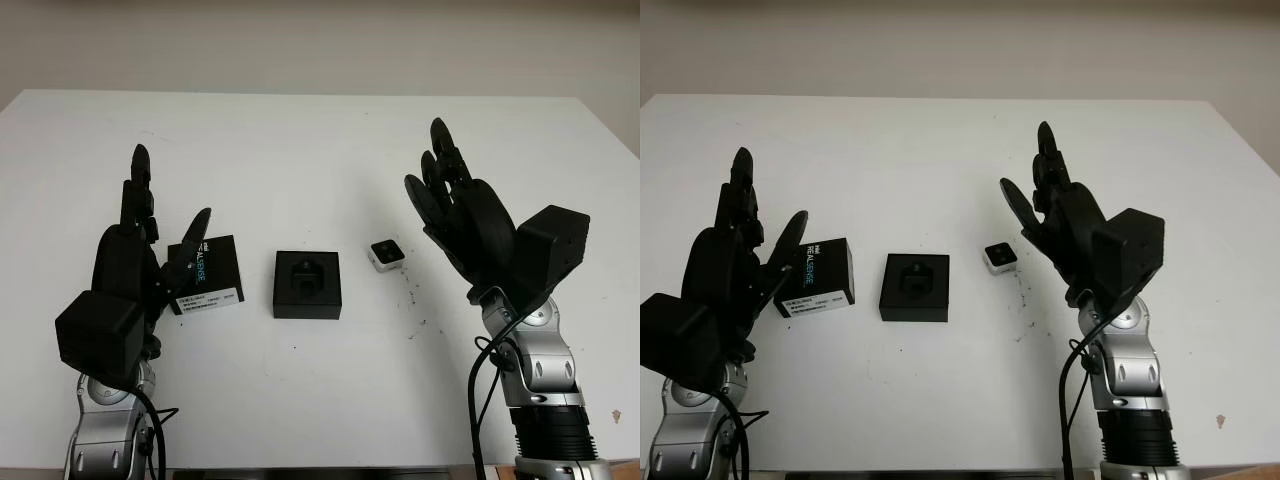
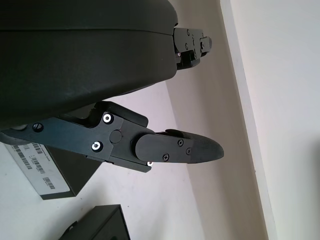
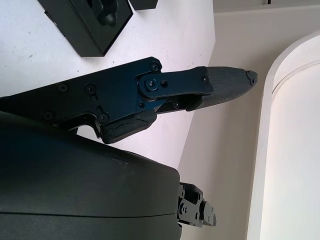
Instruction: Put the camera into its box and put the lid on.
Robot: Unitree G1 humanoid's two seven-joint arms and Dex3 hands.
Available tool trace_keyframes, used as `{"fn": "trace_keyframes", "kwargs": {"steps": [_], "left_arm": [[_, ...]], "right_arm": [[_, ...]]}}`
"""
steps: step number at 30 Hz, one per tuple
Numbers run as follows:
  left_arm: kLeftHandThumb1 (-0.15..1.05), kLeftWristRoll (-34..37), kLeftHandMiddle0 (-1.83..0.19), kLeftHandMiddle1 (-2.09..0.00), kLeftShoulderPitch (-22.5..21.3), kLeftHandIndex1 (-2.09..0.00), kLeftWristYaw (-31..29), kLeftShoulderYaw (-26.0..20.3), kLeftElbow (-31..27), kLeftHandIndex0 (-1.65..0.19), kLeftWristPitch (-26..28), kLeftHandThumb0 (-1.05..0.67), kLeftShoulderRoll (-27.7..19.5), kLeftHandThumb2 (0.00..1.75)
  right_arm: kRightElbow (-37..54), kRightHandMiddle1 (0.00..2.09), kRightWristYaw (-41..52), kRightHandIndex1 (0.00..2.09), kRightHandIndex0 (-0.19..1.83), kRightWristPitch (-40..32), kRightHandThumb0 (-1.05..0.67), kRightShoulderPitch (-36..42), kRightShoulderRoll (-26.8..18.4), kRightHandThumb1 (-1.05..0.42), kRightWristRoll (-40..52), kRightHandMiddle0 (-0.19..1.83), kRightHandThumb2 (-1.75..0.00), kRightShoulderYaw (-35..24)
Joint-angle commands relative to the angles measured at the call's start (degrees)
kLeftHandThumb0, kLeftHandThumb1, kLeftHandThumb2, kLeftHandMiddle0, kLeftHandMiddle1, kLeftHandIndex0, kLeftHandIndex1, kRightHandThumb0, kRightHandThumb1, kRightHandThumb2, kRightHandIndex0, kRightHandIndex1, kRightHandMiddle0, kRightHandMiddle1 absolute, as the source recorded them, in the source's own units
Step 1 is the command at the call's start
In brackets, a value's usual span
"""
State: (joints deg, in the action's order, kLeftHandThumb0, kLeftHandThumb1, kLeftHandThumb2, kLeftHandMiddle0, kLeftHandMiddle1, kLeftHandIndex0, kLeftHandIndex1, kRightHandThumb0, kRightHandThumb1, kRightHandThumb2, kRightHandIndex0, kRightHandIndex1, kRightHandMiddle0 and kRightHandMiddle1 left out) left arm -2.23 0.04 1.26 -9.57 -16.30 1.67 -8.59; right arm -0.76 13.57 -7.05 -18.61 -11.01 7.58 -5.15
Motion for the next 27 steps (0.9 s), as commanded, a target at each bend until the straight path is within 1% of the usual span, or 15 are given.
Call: {"fn": "trace_keyframes", "kwargs": {"steps": [1, 5, 11, 14, 16, 19, 22, 25, 27], "left_arm": [[1.05, -0.04, 0.12, -0.05, 0.91, -0.05, -0.05, 0.32, -1.75, 0.1, 0.24, -0.52, 0.28, 0.28], [1.05, -0.28, 0.12, -0.05, 1.38, -0.05, 0.0, 0.37, -2.59, 0.1, 1.07, -0.52, 0.34, 0.29], [1.05, -0.17, 0.12, -0.05, 0.84, -0.05, 0.13, 0.66, -2.14, 0.1, 1.45, -0.51, 0.67, 0.29], [1.05, -0.22, 0.12, -0.05, 0.59, -0.05, 0.02, 0.65, -1.87, 0.1, 1.23, -0.52, 0.49, 0.29], [1.05, -0.37, 0.12, -0.05, 0.26, -0.05, 0.1, 0.62, -1.76, 0.1, 1.52, -0.52, 0.37, 0.29], [1.05, -0.64, 0.11, -0.06, -0.11, -0.05, 0.26, 0.61, -1.43, 0.1, 1.43, -0.52, 0.28, 0.29], [1.05, -0.31, 0.12, -0.05, -0.24, -0.05, 0.07, 0.59, -1.4, 0.1, 1.46, -0.53, 0.35, 0.29], [1.05, -0.42, 0.12, -0.05, -0.07, -0.05, 0.08, 0.64, -1.78, 0.1, 1.59, -0.54, 0.36, 0.28], [1.05, -0.2, 0.12, -0.05, -0.05, -0.05, -0.02, 0.5, -1.99, 0.1, 1.7, -0.53, 0.33, 0.28]], "right_arm": [[2.06, 0.0, -0.02, 0.0, -0.19, -0.71, -0.85, 0.8, -0.59, -1.05, 0.22, -0.19, -0.27, -0.19], [3.07, 0.0, -0.55, 0.0, -0.19, -1.84, -0.84, 1.25, -0.39, -1.05, -0.19, -0.19, -0.27, 0.09], [2.49, 0.0, -0.09, 0.0, -0.19, -1.28, -0.79, 0.98, -0.42, -1.05, 0.26, -0.19, -0.26, -0.14], [2.11, 0.01, 0.48, 0.0, -0.19, -1.37, -0.77, -0.82, -1.6, -1.03, 0.59, -0.18, -0.14, -0.98], [0.06, 0.05, 2.32, 0.02, -0.17, -0.61, -0.72, -4.08, -4.11, -0.98, 0.04, -0.12, -0.08, -1.21], [-4.32, 0.1, 4.5, 0.06, -0.1, 1.05, -0.63, -9.27, -7.97, -0.92, -2.2, 0.0, -0.04, -0.66], [-10.16, 0.13, 6.02, 0.1, -0.02, 3.13, -0.64, -14.45, -12.0, -0.88, -6.55, 0.07, -0.04, 1.13], [-17.86, 0.15, 8.12, 0.14, 0.09, 8.32, -0.67, -19.38, -16.23, -0.87, -12.25, 0.14, -0.05, 4.39], [-21.79, 0.15, 8.34, 0.15, 0.11, 11.92, -0.66, -21.36, -17.95, -0.87, -15.53, 0.16, -0.05, 6.17]]}}
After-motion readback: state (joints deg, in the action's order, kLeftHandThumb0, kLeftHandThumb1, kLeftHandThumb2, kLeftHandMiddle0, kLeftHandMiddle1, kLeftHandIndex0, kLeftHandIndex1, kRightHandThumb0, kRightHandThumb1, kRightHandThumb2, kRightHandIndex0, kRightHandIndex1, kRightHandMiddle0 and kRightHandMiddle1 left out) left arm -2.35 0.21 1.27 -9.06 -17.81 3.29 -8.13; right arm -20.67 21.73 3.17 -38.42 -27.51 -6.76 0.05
